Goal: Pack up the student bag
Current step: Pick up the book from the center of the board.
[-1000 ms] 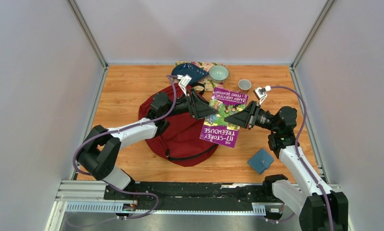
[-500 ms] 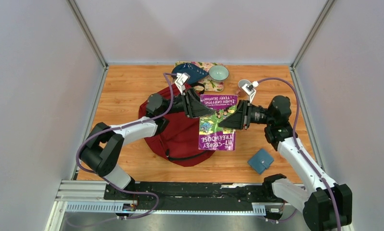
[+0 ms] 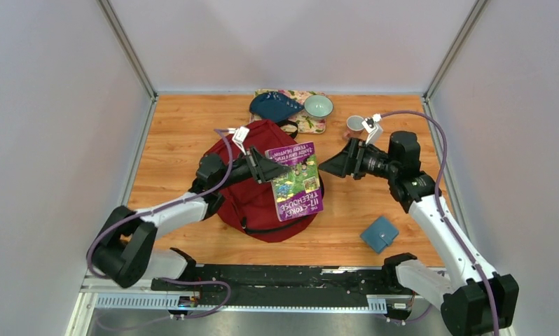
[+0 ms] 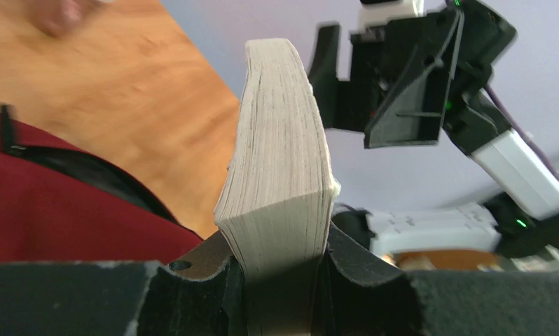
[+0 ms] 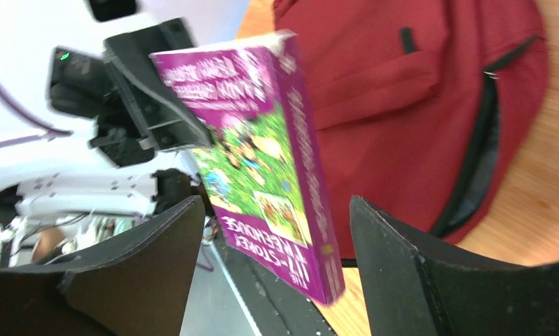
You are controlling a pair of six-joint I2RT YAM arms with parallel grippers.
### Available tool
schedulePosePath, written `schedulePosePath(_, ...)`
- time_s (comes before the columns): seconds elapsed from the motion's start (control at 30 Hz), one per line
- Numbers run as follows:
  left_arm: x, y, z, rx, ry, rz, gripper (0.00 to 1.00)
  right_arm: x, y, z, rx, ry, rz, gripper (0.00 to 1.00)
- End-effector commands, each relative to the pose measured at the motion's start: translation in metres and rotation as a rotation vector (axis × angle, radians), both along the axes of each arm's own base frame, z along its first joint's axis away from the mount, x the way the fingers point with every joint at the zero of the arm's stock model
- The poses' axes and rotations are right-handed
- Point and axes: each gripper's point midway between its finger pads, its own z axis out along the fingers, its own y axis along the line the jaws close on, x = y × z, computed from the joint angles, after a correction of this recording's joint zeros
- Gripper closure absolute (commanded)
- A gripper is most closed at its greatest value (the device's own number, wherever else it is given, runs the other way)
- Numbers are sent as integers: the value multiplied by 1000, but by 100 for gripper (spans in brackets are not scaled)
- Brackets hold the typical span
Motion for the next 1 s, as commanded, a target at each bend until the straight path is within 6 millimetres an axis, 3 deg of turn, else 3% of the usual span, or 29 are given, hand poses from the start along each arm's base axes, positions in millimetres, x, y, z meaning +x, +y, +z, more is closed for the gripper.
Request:
schedulePosePath(0.0, 34, 43, 43, -5, -219, 383, 100, 13, -19, -15, -34, 32, -201, 21)
schedulePosePath(0.03, 32, 55, 44, -18, -222, 442, 100, 11, -18, -17, -11, 46, -197, 21)
schedulePosePath(0.07, 33, 65, 49, -55, -221, 501, 100, 7, -16, -32, 1, 89, -194, 21)
schedulePosePath(0.1, 41, 82, 52, -95, -205, 606, 100, 8, -12, -26, 62, 98, -196, 21)
schedulePosePath(0.13, 37, 94, 47, -125, -193, 651, 100, 4, -9, -25, 91, 99, -183, 21)
schedulePosePath(0.17, 36, 107, 59, -204, -195, 711, 100, 2, -7, -29, 115, 120, -186, 21)
schedulePosePath(0.27, 32, 122, 63, -281, -165, 758, 100, -6, 6, -32, 187, 125, -161, 21)
schedulePosePath(0.43, 29, 125, 72, -349, -124, 752, 100, -20, 35, -24, 230, 88, -96, 21)
schedulePosePath(0.63, 20, 131, 94, -517, -94, 706, 100, -18, 53, -19, 390, 142, -92, 20)
schedulePosePath(0.97, 15, 132, 100, -594, -45, 663, 100, -18, 83, 7, 503, 82, -2, 20)
